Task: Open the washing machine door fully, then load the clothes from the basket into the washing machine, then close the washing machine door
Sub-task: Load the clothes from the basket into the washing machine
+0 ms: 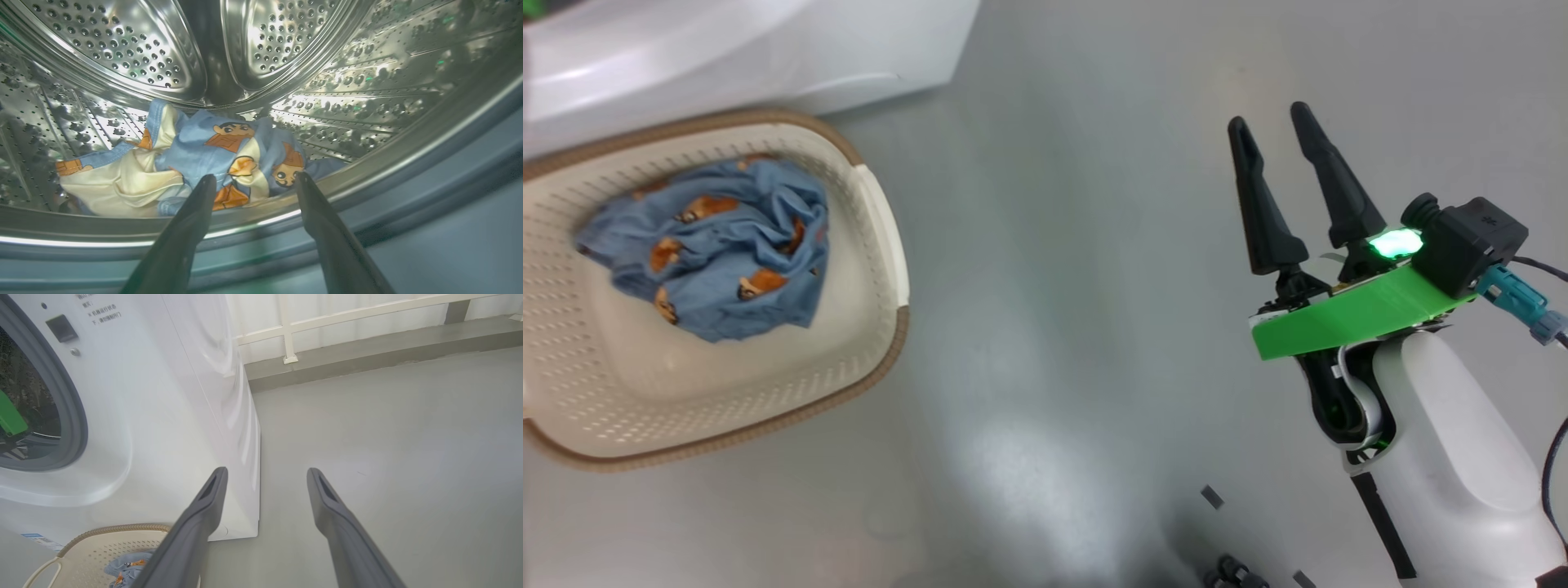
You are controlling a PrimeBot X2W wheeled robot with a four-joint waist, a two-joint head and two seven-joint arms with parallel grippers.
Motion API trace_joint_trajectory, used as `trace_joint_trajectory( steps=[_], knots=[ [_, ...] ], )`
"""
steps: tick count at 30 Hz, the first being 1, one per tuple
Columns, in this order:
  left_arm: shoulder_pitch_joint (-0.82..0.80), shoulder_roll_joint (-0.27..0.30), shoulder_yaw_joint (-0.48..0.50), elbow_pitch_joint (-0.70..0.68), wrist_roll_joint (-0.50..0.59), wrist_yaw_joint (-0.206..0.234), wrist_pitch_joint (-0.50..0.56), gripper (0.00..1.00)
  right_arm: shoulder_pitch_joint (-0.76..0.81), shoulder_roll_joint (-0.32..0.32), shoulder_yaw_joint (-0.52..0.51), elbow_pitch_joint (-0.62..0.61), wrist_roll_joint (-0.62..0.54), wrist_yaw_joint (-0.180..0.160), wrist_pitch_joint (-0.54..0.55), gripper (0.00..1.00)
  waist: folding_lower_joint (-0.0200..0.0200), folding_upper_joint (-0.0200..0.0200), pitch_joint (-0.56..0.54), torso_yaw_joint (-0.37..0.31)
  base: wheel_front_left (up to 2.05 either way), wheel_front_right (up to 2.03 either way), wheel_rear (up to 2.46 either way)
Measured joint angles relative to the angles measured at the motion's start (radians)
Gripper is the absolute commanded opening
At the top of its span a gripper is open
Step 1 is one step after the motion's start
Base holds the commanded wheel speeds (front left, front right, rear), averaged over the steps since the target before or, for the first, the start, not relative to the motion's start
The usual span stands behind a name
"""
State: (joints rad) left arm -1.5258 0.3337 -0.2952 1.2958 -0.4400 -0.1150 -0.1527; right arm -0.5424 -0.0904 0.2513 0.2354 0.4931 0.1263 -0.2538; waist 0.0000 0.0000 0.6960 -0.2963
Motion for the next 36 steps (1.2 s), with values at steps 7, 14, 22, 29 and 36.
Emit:
trace_joint_trajectory(
  steps=[7, 14, 22, 29, 36],
  knots=[
    [0.091, -0.053, -0.009, -0.014, -0.002, 0.0, -0.086, 1.0, 0.0, -0.026, 0.0, 0.008, 0.0, 0.0, 0.0, 1.0, 0.0, 0.0, -0.063, 0.036, 0.0, 0.0, 0.0],
    [0.198, -0.08, -0.007, -0.081, -0.009, 0.001, -0.099, 1.0, 0.005, -0.044, 0.0, 0.022, 0.0, 0.0, 0.0, 1.0, 0.0, 0.0, -0.126, 0.079, 0.0, 0.0, 0.0],
    [0.377, -0.101, 0.024, -0.282, -0.007, 0.028, -0.103, 1.0, 0.045, -0.067, -0.001, 0.038, 0.0, 0.0, 0.0, 1.0, 0.0, 0.0, -0.209, 0.122, 0.0, 0.0, 0.0],
    [0.571, -0.109, 0.065, -0.454, 0.013, 0.056, -0.103, 1.0, 0.084, -0.077, 0.0, 0.052, 0.002, 0.0, 0.0, 1.0, 0.0, -0.0001, -0.294, 0.161, 0.0, 0.0, 0.0],
    [0.756, -0.133, 0.105, -0.623, 0.037, 0.073, -0.103, 1.0, 0.108, -0.087, -0.004, 0.058, 0.002, 0.0, 0.0, 1.0, 0.0, 0.0, -0.36, 0.193, 0.0, 0.0, 0.0]
  ],
)
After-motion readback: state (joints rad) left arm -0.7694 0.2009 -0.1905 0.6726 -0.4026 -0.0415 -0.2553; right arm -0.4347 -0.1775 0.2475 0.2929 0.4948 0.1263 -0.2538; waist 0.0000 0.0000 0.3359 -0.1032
